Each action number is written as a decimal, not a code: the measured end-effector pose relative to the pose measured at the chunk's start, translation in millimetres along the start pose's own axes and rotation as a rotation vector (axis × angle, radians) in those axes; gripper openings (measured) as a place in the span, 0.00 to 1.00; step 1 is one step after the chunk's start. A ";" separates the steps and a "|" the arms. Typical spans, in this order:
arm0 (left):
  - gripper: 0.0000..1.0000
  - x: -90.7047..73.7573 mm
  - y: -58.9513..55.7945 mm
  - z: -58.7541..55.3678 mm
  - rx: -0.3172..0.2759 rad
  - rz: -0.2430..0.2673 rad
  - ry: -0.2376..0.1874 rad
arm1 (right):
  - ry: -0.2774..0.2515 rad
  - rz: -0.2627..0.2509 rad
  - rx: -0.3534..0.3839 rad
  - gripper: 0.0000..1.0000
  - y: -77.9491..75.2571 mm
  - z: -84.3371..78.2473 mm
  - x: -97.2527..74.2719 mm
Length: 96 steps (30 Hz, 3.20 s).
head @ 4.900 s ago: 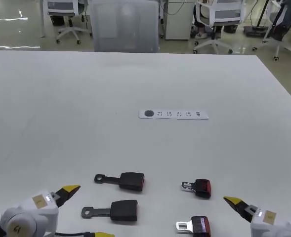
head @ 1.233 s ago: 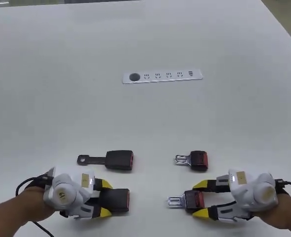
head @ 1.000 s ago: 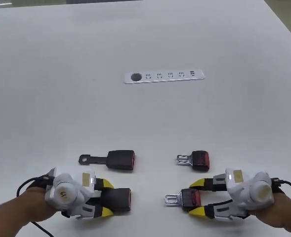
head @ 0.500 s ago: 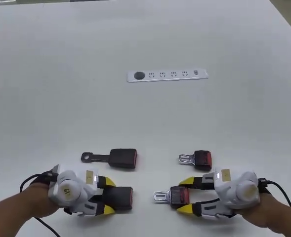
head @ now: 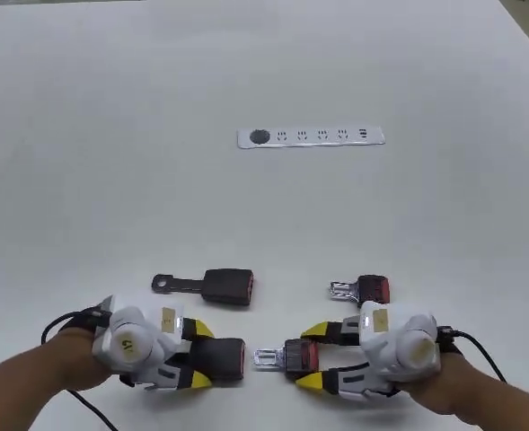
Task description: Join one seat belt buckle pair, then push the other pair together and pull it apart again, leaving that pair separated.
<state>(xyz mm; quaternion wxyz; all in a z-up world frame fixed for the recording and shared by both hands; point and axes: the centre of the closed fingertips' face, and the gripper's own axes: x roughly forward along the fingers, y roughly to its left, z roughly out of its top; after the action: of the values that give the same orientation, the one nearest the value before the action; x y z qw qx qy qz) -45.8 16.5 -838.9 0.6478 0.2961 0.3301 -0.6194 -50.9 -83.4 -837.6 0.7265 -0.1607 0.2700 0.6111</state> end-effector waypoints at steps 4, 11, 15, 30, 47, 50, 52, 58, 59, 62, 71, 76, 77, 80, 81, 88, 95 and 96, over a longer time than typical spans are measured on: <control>0.34 -0.2 -0.8 0.6 0.003 -0.002 0.003 | -0.008 0.015 -0.007 0.35 1.3 7.0 6.9; 0.34 0.1 -0.7 -0.1 0.011 -0.008 0.010 | -0.014 0.014 0.001 0.35 0.0 9.8 11.0; 0.34 0.3 0.1 -0.2 0.013 -0.006 0.015 | -0.018 0.017 0.007 0.35 -0.2 14.9 16.1; 0.34 1.6 1.9 -0.2 0.041 -0.011 0.048 | 0.014 0.022 -0.005 0.35 -3.7 20.5 24.2; 0.34 1.8 3.5 0.5 0.067 -0.028 0.061 | 0.035 0.000 -0.002 0.35 3.2 28.6 36.0; 0.34 1.8 3.8 0.1 0.064 -0.027 0.058 | 0.037 -0.001 -0.003 0.35 3.5 27.6 35.5; 0.34 1.8 3.4 0.4 0.061 -0.026 0.056 | 0.037 -0.001 -0.004 0.35 3.8 27.2 35.2; 0.34 1.5 2.8 -0.1 0.047 -0.018 0.040 | 0.032 -0.011 -0.018 0.35 5.9 25.8 33.5; 0.34 1.6 2.5 -0.5 0.042 -0.014 0.035 | 0.030 -0.013 -0.016 0.35 6.1 25.5 32.9; 0.34 1.5 2.2 -0.8 0.036 -0.009 0.020 | 0.030 -0.015 -0.023 0.35 5.2 25.4 32.8; 0.34 1.3 1.1 -0.1 0.040 -0.020 -0.004 | 0.040 -0.012 -0.062 0.34 5.7 23.7 31.3; 0.33 0.7 0.4 0.7 0.037 -0.024 -0.013 | 0.040 -0.015 -0.073 0.34 5.0 24.0 31.3; 0.33 0.5 0.4 0.6 0.035 -0.025 -0.016 | 0.039 -0.014 -0.072 0.34 4.9 23.9 31.1; 0.33 0.3 0.2 1.0 0.033 -0.025 -0.023 | 0.035 -0.017 -0.075 0.34 4.8 23.8 31.1; 0.33 -0.1 0.0 1.6 0.031 -0.025 -0.027 | 0.033 -0.020 -0.078 0.34 4.9 23.7 31.0; 0.33 -0.3 0.8 0.5 0.025 -0.028 -0.040 | 0.018 -0.034 -0.061 0.34 4.1 24.2 30.2; 0.33 -0.4 1.4 0.0 0.027 -0.034 -0.043 | 0.015 -0.034 -0.064 0.34 3.8 24.8 30.0; 0.33 -0.4 1.6 0.1 0.028 -0.034 -0.043 | 0.014 -0.034 -0.063 0.34 3.4 24.8 30.1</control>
<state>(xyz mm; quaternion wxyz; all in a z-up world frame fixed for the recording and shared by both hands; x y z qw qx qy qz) -44.3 16.8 -838.5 0.6401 0.2859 0.3123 -0.6411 -46.2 -44.7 -835.0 0.7295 -0.1925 0.2529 0.6056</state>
